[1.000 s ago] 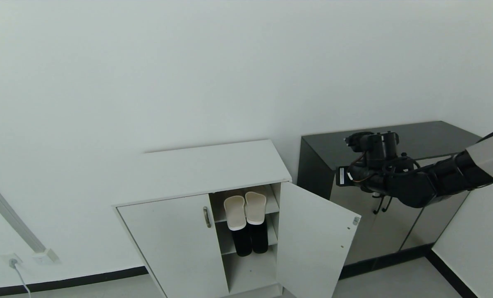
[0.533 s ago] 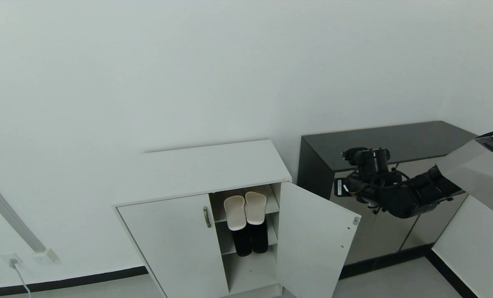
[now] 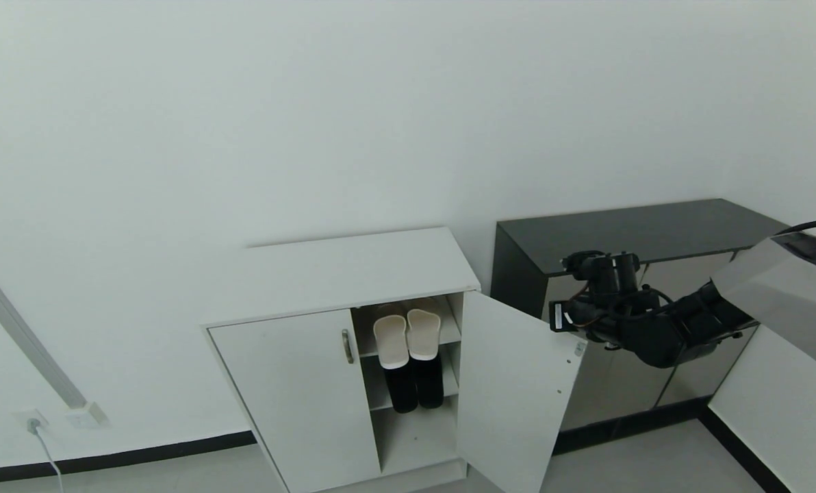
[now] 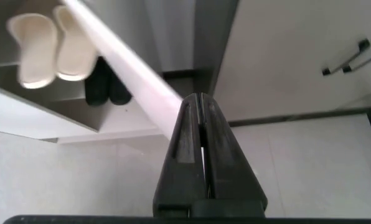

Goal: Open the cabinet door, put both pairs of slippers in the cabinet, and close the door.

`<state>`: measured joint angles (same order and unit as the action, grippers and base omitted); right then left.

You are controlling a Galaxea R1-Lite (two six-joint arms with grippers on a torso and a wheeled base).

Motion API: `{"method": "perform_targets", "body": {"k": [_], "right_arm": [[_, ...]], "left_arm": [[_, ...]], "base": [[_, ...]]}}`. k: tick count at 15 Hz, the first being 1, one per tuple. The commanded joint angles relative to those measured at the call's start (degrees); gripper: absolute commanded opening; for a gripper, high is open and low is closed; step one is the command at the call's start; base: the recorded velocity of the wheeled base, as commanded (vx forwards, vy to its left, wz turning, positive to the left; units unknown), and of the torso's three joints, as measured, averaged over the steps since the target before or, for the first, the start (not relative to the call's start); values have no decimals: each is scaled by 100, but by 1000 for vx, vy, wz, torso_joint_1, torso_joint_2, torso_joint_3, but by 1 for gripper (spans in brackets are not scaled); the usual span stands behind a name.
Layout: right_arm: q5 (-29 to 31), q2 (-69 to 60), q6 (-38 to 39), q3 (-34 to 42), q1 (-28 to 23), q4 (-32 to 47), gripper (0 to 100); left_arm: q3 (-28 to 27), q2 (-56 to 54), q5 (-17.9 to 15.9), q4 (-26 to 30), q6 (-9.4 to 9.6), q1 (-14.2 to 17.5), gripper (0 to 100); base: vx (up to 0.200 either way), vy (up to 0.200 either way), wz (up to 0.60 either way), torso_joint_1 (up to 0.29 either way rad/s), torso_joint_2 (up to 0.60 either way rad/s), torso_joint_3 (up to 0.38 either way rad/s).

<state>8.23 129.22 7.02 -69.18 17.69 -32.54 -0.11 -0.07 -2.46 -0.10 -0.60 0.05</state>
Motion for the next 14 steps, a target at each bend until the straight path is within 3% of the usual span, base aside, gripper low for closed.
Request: {"method": "perform_targets", "body": {"k": [1,14], "right_arm": [[3,59,1,1,-20,-7,0],[30,719,-43,-403,-222,-183,0]], "left_arm": [[2,7,0,1,-2,4,0],[2,7,9,1,-19,4,0]], "base": [[0,0,0,0,0,0],[0,0,0,0,0,0]]}}
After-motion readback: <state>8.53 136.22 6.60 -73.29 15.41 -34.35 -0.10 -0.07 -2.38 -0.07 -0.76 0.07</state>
